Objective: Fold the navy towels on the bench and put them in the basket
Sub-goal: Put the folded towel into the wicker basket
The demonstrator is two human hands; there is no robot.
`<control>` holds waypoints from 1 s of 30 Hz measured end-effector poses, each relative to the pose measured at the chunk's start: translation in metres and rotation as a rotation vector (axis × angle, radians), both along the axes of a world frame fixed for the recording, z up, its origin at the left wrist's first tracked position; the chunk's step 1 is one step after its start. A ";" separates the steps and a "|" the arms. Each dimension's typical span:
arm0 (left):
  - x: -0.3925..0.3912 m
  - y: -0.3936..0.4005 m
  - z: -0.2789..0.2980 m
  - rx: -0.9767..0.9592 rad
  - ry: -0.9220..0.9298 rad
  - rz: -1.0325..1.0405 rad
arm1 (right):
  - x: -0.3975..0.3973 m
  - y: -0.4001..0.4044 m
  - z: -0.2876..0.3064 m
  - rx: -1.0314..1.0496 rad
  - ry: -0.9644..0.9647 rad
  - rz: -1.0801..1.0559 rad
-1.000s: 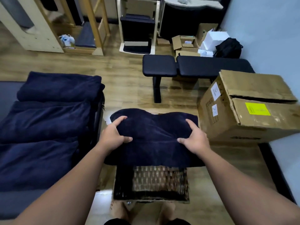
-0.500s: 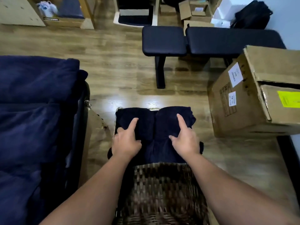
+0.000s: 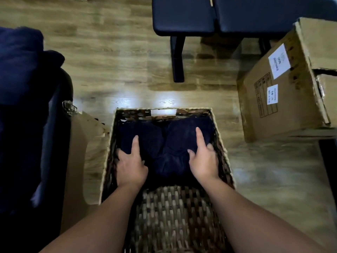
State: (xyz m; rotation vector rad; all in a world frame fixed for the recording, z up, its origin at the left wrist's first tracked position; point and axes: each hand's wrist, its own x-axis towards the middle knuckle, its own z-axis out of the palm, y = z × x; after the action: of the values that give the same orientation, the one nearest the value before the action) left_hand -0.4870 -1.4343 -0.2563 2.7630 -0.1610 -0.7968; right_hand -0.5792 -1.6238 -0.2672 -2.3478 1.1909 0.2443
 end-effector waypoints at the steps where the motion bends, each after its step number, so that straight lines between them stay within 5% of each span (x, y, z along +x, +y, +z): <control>1: -0.007 0.005 0.001 -0.006 -0.004 0.010 | -0.005 0.006 0.000 0.006 -0.005 0.004; 9: -0.056 0.021 0.022 -0.136 -0.012 -0.016 | -0.060 0.027 0.014 -0.015 -0.090 -0.065; 16: -0.102 0.032 0.035 -0.030 0.062 -0.073 | -0.105 0.046 0.023 -0.106 -0.032 0.030; 19: -0.104 0.025 0.031 0.057 -0.105 -0.254 | -0.098 0.054 0.029 -0.330 0.035 0.151; 23: -0.102 0.021 0.026 0.124 -0.343 -0.577 | -0.090 0.066 0.043 -0.464 -0.127 0.377; 25: -0.097 0.018 0.024 0.195 -0.236 -0.606 | -0.092 0.064 0.034 -0.410 -0.063 0.461; 30: -0.083 0.021 0.003 0.243 0.036 -0.479 | -0.089 0.036 0.012 -0.096 0.249 0.211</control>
State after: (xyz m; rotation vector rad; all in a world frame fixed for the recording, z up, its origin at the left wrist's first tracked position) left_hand -0.5698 -1.4131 -0.2530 2.9737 -0.7902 -1.0364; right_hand -0.6684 -1.5877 -0.2555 -2.5876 1.0842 0.5777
